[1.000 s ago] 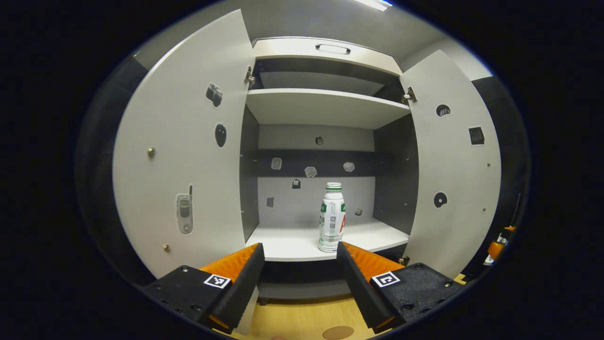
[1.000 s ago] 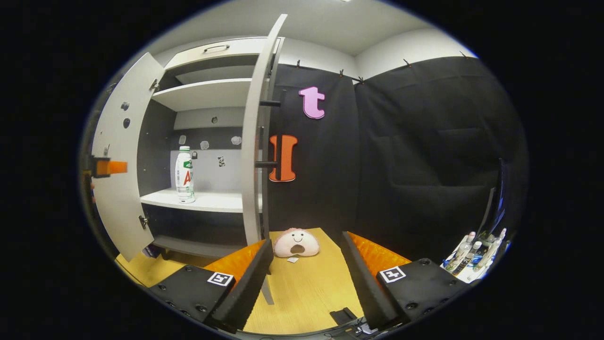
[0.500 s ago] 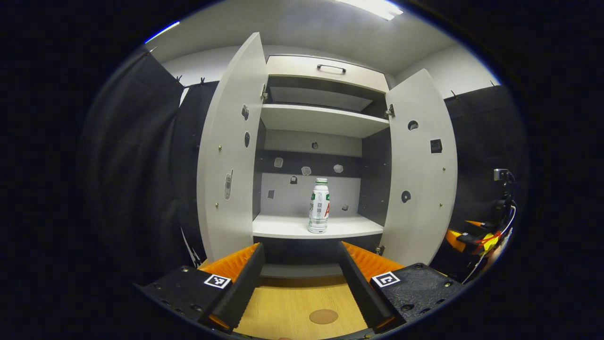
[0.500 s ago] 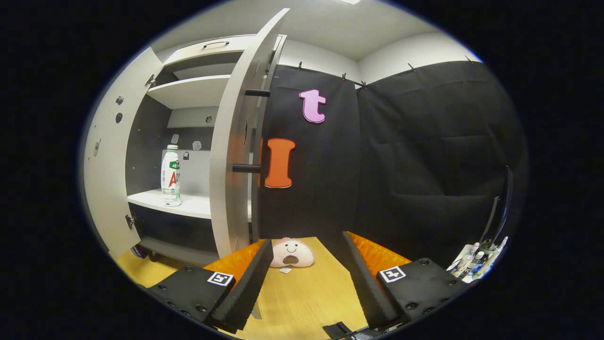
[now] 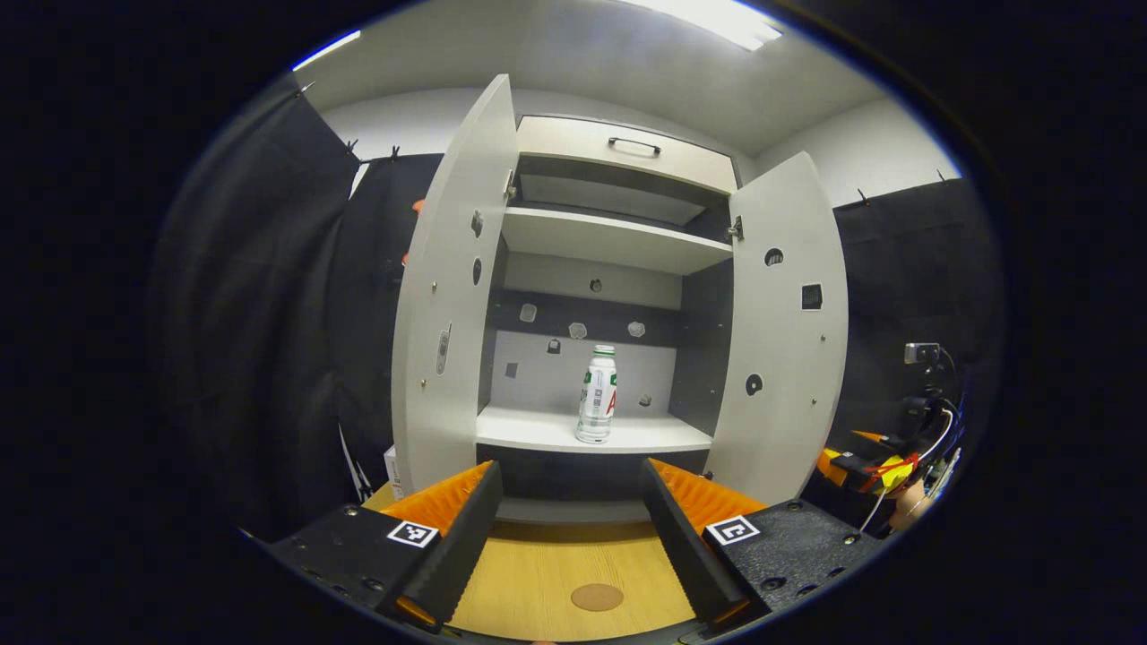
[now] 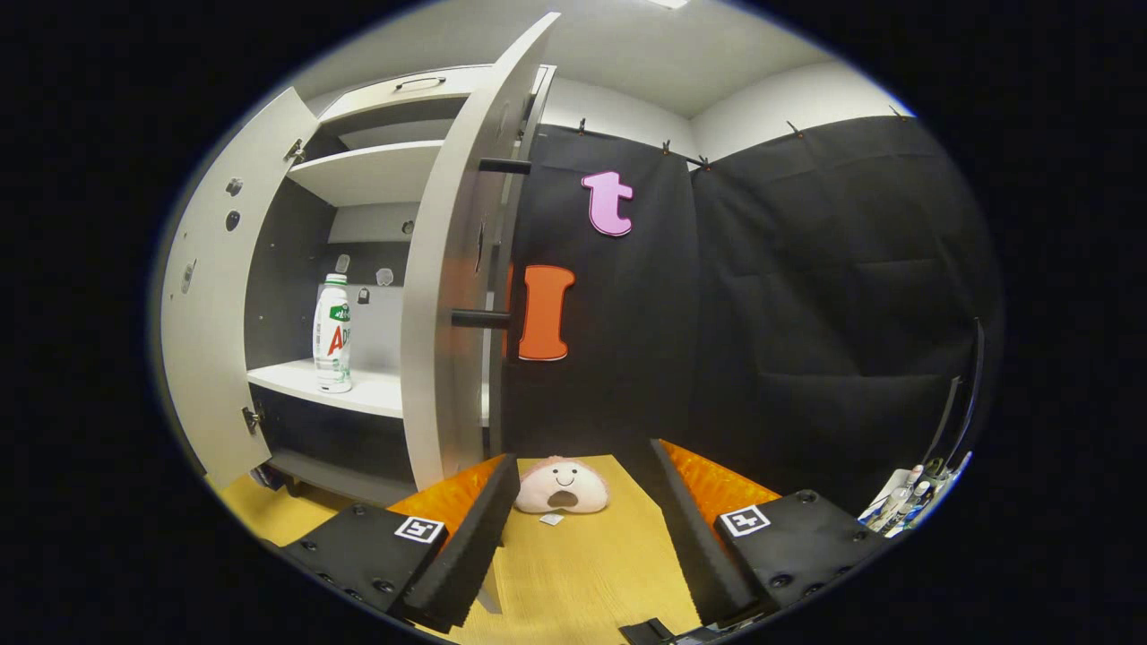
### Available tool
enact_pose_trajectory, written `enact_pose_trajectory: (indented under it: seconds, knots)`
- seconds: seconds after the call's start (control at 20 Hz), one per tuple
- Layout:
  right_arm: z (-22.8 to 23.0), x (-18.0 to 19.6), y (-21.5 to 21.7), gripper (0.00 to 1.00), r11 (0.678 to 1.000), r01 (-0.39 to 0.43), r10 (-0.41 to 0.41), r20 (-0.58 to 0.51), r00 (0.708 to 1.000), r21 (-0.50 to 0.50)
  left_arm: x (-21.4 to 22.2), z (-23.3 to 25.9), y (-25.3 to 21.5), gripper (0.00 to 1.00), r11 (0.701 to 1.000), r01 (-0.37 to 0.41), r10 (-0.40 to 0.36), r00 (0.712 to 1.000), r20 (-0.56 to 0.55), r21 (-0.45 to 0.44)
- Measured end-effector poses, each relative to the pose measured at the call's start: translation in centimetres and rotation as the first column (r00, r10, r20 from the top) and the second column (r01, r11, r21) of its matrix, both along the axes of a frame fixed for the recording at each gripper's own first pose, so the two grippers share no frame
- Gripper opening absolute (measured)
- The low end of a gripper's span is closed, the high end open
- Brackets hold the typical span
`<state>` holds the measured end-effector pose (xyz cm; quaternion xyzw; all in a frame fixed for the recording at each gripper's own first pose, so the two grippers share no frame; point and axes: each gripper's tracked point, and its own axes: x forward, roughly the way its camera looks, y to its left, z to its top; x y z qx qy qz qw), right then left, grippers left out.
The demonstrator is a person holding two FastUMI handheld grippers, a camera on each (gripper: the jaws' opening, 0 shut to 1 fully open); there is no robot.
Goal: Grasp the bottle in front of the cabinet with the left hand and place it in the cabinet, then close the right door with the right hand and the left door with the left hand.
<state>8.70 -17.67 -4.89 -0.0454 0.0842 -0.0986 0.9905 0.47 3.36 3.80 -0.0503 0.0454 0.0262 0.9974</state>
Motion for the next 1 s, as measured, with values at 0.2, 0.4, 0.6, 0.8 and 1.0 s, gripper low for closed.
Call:
enact_pose_trajectory:
  seconds: [0.2,0.4,0.6,0.8,1.0]
  knots:
    - [0.3,0.1,0.4,0.95,1.000,-0.003,0.003,0.001,1.000,-0.019,0.3,-0.3,0.1,0.94,1.000,-0.003,0.002,1.000,-0.007,-0.024]
    - [0.2,0.0,1.0,0.95,1.000,-0.005,0.005,0.004,1.000,-0.012,0.7,0.1,-0.2,0.93,0.999,0.006,-0.006,1.000,0.002,-0.032]
    - [-0.1,0.0,2.0,0.95,1.000,-0.022,0.022,0.003,1.000,0.018,1.1,-0.2,-0.8,0.94,0.999,0.019,-0.019,1.000,0.000,-0.043]
    - [-0.3,0.4,4.6,0.95,0.997,-0.077,0.077,0.002,0.997,0.029,1.5,-0.6,-0.8,0.94,0.999,0.023,-0.023,1.000,-0.008,-0.049]
    - [-0.4,1.0,8.1,0.95,0.991,-0.134,0.134,0.005,0.991,0.025,1.9,-1.0,0.0,0.92,0.999,0.009,-0.010,1.000,-0.017,-0.046]
